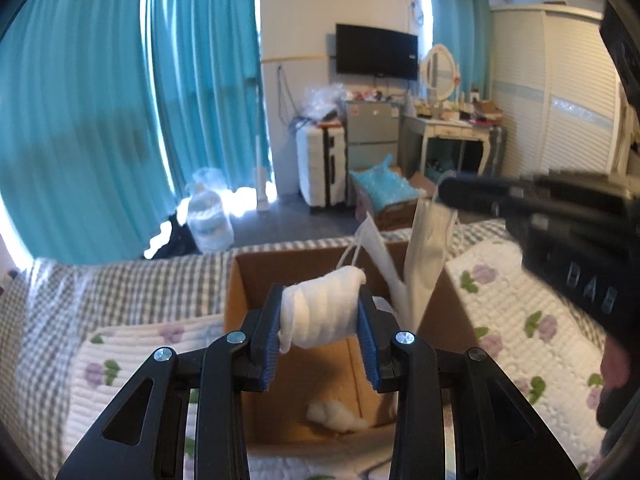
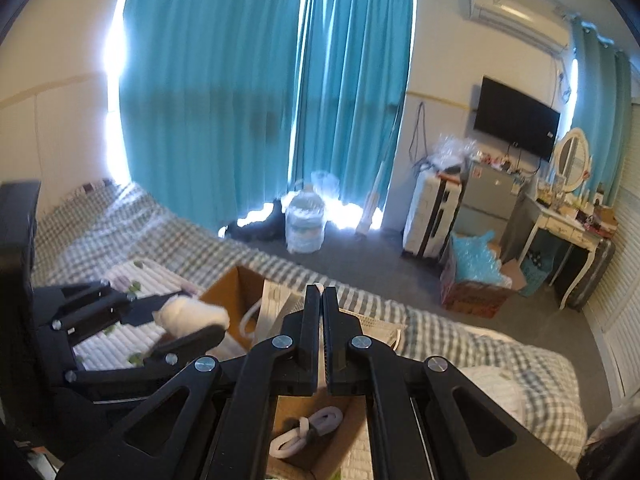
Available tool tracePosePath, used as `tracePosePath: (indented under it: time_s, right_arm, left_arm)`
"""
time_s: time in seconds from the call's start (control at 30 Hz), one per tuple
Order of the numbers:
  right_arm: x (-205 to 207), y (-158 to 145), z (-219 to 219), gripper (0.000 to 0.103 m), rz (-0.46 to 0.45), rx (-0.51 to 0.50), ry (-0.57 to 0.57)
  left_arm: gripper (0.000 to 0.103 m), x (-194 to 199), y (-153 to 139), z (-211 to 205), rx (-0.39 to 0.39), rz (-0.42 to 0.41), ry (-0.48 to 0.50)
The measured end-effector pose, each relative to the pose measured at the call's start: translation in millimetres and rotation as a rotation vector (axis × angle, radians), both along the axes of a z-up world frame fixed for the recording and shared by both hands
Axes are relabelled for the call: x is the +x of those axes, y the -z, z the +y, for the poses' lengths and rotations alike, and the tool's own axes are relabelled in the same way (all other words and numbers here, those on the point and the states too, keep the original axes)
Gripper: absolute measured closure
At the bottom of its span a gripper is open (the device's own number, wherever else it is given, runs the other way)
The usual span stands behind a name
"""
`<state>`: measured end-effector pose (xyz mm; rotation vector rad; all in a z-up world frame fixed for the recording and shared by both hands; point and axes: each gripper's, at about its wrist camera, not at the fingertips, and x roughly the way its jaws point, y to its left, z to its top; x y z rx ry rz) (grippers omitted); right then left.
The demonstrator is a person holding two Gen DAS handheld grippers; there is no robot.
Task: Organize soft objects
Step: 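Drop the mask and white cloth into the box with both grippers, then grasp the lace-trimmed cream cloth with the right gripper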
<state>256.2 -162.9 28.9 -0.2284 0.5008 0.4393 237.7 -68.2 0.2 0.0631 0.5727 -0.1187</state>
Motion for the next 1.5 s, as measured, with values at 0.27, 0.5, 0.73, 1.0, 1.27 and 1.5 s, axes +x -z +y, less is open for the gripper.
tracePosePath:
  time_s: [0.27, 0.5, 0.73, 1.0, 1.27, 1.5]
  right_arm:
    - [33.5, 58.9, -1.0, 0.102, 0.093, 0.007, 0.019]
    - [12.9, 37.5, -15.1, 0.038, 0.047, -0.005, 0.075]
    - [-49.9, -29.1, -36.1, 0.021, -0.028, -0.033, 0.131]
    - [-146.0, -91.7, -43.3, 0.005, -0.111, -0.009, 0.086]
    - [-195.1, -55.6, -28.7, 0.004, -0.035, -0.03, -0.003]
    - [-168.0, 44.3, 0.7, 0.004, 0.154, -0.098, -0.081]
  left_arm:
    - [0.059, 20.1, 40.4, -1.9, 0.021, 0.037, -0.014]
    - [0.01, -1.1, 20.8, -1.0, 0.041, -0.029, -0.068]
    - [0.006, -58.8, -37.3, 17.0, 0.04, -0.122, -0.091]
    - [0.0, -144.4, -98.5, 29.5, 0.017, -0.192, -0.056]
    - [0.0, -188.6, -69.6, 48.2, 0.046, -0.132, -0.096]
    - [0.0, -170.9, 17.2, 72.9, -0.034, 0.047, -0.191]
